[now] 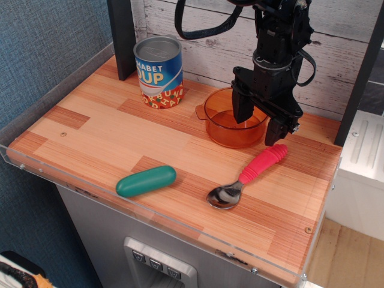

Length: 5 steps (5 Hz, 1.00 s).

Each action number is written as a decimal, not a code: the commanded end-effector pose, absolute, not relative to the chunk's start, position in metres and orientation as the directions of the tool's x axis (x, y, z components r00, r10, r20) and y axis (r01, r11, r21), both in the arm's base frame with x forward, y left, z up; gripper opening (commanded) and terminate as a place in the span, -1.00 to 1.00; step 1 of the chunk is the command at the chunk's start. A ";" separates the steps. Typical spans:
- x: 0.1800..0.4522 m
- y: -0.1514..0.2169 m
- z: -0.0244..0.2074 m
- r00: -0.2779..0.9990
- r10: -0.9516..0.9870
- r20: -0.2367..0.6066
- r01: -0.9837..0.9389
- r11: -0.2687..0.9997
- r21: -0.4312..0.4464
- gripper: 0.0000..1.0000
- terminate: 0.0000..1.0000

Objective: Move the orange bowl next to the can and against the wall.

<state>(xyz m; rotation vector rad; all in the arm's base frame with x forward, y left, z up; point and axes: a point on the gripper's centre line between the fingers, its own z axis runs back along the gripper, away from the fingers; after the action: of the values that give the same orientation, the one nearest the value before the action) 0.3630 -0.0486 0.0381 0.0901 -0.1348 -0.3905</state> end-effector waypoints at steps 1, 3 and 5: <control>0.355 -0.042 0.108 0.919 -0.323 0.225 0.297 0.944 0.141 1.00 -1.00; 0.325 -0.003 0.126 0.974 -0.163 0.158 0.131 0.972 0.192 1.00 -1.00; 0.296 0.029 0.143 0.982 -0.109 0.153 0.085 0.984 0.154 1.00 -1.00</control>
<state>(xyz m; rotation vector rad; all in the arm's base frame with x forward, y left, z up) 0.2976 0.0328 0.1257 0.1339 -0.1065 -0.0908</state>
